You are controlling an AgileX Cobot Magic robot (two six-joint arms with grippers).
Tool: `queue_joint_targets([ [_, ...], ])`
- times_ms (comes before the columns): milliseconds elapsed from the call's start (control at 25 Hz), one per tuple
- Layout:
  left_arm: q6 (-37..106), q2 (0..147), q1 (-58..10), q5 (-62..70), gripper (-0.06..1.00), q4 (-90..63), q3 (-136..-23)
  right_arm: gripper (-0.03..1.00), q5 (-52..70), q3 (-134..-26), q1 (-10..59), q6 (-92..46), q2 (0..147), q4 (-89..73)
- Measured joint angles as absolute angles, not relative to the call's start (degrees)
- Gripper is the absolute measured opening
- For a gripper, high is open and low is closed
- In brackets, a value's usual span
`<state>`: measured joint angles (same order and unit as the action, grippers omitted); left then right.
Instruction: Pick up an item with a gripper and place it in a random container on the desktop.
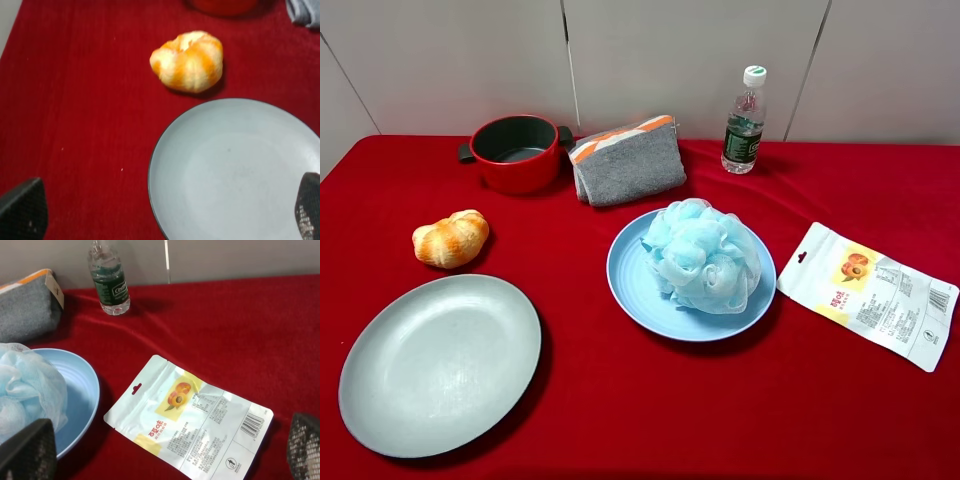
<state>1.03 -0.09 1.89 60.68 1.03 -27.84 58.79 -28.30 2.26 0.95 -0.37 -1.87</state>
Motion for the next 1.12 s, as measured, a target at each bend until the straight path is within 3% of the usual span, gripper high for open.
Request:
queue_joint_targets([
  [1120,3.2,-0.3,-0.8,60.7,0.99,-0.5,-27.8,0.69,58.8,-28.3,2.3,0.9,-0.4,-1.9],
])
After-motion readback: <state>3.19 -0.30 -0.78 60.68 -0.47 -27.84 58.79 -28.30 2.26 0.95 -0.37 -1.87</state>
